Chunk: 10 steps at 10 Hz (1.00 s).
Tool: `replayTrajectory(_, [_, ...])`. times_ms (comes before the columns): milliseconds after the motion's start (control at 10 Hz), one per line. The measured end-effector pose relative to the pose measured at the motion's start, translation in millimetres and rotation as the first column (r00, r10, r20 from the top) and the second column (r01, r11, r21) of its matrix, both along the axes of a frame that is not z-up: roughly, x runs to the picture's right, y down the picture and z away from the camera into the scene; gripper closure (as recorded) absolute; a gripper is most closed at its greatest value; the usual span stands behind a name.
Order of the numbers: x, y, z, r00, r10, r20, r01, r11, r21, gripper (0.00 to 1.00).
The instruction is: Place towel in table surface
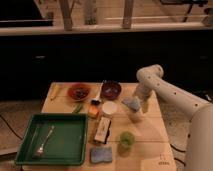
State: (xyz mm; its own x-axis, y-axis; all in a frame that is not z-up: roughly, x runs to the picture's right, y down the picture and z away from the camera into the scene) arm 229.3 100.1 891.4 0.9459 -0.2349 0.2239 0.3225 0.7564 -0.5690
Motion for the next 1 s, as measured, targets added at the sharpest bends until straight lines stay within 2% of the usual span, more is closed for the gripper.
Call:
replayTrajectory(500, [1.9,10.4,26.0,0.998,0.050,0.032,-0.050,0.9985,-0.021,0.22])
replayTrajectory(700, [-0.1,13.9,33.4,0.998,0.046,0.035,-0.044,0.9982,-0.040,0.36])
replayTrajectory(1000, [-0.8,16.2,40.1,0.999,0.041,0.033,-0.039,0.9972,-0.063,0.64])
